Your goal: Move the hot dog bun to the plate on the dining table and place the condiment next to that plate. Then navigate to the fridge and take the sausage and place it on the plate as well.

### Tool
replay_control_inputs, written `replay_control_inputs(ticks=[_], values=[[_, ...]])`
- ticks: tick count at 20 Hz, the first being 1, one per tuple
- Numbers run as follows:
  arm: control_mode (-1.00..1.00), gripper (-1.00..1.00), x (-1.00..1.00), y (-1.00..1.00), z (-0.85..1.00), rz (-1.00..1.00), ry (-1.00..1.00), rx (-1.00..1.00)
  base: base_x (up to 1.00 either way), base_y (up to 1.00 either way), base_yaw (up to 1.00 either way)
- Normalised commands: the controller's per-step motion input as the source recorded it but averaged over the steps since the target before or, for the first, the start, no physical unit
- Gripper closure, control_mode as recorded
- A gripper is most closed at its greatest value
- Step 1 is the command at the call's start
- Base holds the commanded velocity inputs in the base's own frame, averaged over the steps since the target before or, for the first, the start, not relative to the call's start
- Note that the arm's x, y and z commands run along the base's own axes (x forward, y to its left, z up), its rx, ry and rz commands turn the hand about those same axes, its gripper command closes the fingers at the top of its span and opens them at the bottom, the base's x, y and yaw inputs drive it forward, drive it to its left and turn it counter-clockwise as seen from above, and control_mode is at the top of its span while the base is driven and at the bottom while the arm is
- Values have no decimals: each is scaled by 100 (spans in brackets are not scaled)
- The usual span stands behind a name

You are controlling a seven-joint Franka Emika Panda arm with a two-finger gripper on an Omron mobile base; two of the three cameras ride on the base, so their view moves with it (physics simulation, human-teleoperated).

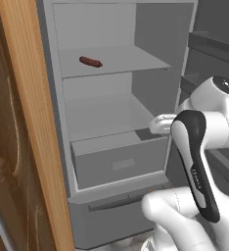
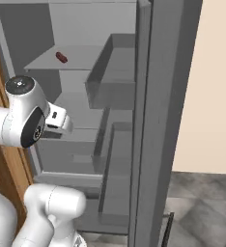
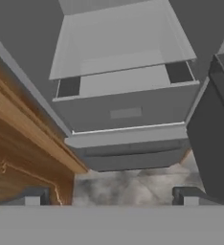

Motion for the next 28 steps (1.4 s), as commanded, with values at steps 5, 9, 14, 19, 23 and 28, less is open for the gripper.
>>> replay_control_inputs(ticks=[5, 9, 14, 19, 23, 28], values=[[100, -100, 0, 0, 0, 0, 0, 0, 80, 0, 0], [100, -100, 0, 0, 0, 0, 0, 0, 61, 13, 0], [-100, -100, 2, 17, 26, 4, -30, -8, 8, 5, 0], [-100, -100, -16, 9, 60, 12, -65, -11, 0, 0, 0], [-100, -100, 26, 32, 47, 11, -21, -1, 0, 0, 0], [-100, -100, 69, 40, 50, 6, -1, 0, 0, 0, 0]])
